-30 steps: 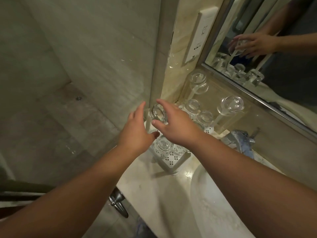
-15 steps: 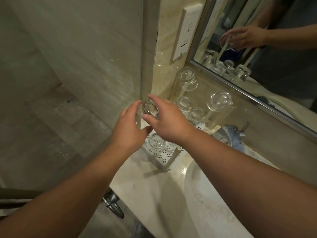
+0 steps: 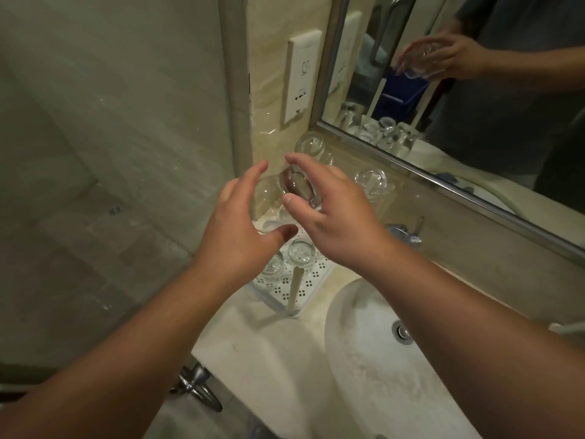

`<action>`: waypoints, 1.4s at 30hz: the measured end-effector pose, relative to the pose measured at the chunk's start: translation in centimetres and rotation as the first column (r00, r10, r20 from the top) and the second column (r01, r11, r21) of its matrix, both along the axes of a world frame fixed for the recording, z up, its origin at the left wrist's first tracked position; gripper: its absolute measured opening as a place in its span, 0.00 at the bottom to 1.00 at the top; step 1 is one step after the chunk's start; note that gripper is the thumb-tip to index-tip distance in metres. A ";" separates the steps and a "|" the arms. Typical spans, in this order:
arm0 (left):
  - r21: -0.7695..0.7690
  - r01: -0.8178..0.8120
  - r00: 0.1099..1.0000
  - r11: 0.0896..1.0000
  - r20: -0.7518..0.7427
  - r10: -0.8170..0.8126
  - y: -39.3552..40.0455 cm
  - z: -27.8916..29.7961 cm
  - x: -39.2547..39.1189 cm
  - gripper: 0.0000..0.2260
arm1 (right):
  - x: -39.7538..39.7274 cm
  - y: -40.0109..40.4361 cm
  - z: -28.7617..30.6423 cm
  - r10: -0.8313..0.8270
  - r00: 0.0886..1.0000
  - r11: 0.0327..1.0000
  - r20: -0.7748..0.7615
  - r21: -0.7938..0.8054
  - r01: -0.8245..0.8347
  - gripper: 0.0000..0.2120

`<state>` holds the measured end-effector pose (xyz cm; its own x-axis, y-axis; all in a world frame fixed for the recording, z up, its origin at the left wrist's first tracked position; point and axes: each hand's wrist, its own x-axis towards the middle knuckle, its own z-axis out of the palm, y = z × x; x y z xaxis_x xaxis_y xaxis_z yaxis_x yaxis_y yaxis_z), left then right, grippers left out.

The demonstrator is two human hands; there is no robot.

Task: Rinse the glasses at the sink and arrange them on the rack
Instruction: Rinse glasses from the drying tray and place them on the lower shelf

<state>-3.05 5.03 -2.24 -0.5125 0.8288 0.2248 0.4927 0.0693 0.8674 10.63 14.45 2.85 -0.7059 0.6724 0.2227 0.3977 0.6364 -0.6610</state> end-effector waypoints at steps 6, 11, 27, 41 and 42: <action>0.109 -0.031 0.809 0.994 0.586 -0.039 -1.1 1.9 3.7 0.36 | 3.1 -0.3 0.6 -0.126 0.979 0.992 -0.160 -0.050 0.119 0.23; 0.010 -0.010 0.413 1.000 0.911 -0.005 -1.2 2.8 6.4 0.33 | 4.9 -1.4 0.9 -0.236 0.906 0.943 -0.350 -0.306 0.127 0.18; 0.028 0.141 0.262 0.990 0.963 -0.065 0.5 3.4 9.7 0.33 | 8.0 -4.4 -1.3 -0.394 0.794 0.812 -0.463 -0.580 0.065 0.19; 0.062 0.194 0.547 0.979 0.822 -0.160 0.5 2.8 11.5 0.24 | 12.3 -4.6 -2.9 -0.360 0.895 0.872 -0.265 -0.437 0.222 0.34; 0.070 0.208 0.577 0.976 0.797 -0.180 0.5 2.6 12.0 0.24 | 12.9 -4.7 -3.0 -0.362 0.899 0.870 -0.247 -0.436 0.231 0.38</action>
